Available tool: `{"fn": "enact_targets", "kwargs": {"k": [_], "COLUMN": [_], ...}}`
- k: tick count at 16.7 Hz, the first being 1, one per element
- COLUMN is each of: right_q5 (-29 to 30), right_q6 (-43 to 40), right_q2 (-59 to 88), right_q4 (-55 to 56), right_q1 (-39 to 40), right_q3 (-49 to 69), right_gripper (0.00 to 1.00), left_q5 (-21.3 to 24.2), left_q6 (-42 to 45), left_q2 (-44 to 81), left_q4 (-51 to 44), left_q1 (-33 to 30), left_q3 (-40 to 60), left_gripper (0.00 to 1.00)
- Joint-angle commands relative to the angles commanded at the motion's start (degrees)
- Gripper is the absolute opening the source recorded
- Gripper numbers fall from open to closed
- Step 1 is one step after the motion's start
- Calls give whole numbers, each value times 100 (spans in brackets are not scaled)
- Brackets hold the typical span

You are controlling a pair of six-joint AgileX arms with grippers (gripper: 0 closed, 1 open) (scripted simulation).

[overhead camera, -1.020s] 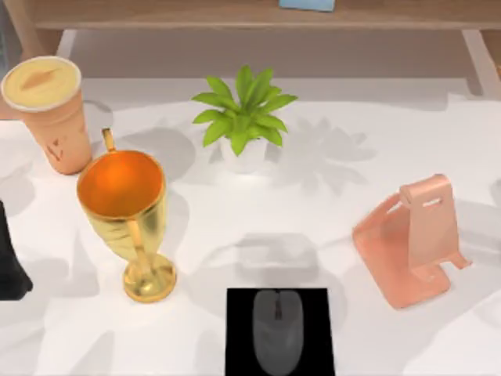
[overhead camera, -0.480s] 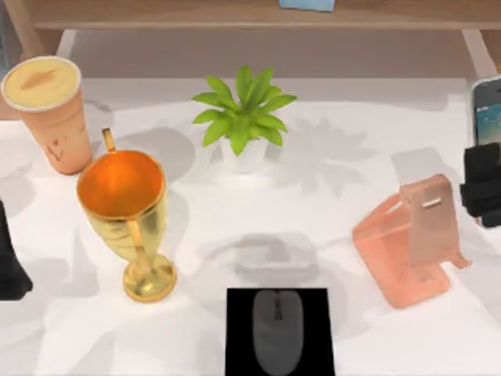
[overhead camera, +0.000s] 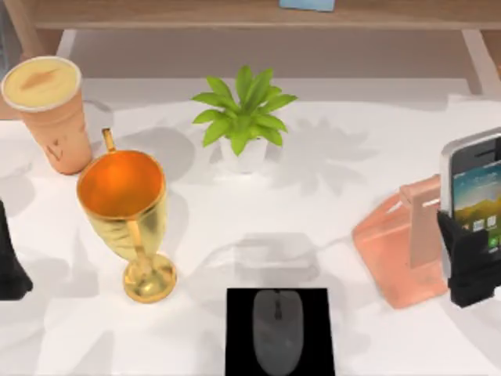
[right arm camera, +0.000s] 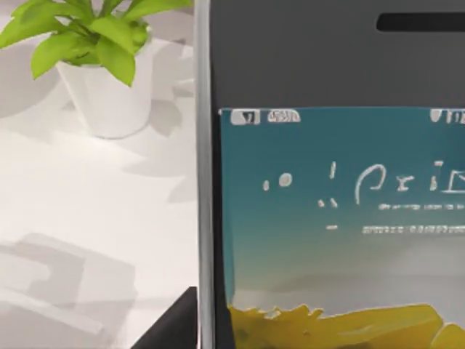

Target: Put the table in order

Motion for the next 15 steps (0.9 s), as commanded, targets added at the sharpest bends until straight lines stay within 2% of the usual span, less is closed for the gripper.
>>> {"fn": "enact_targets", "kwargs": {"k": [6,15], "right_q5": [-2,296], "right_q6": [3,9], "right_q2": [-2,206], "right_q4": [35,1028], "right_q1": [-35,-197], "right_q3": [62,1441], "right_gripper": [0,0], "left_q5": [0,0], "left_q6": [0,0], "left_q2": [0,0], "left_q4": [0,0], "left_q1": [0,0], "left_q3": [0,0], "left_gripper": [100,100]}}
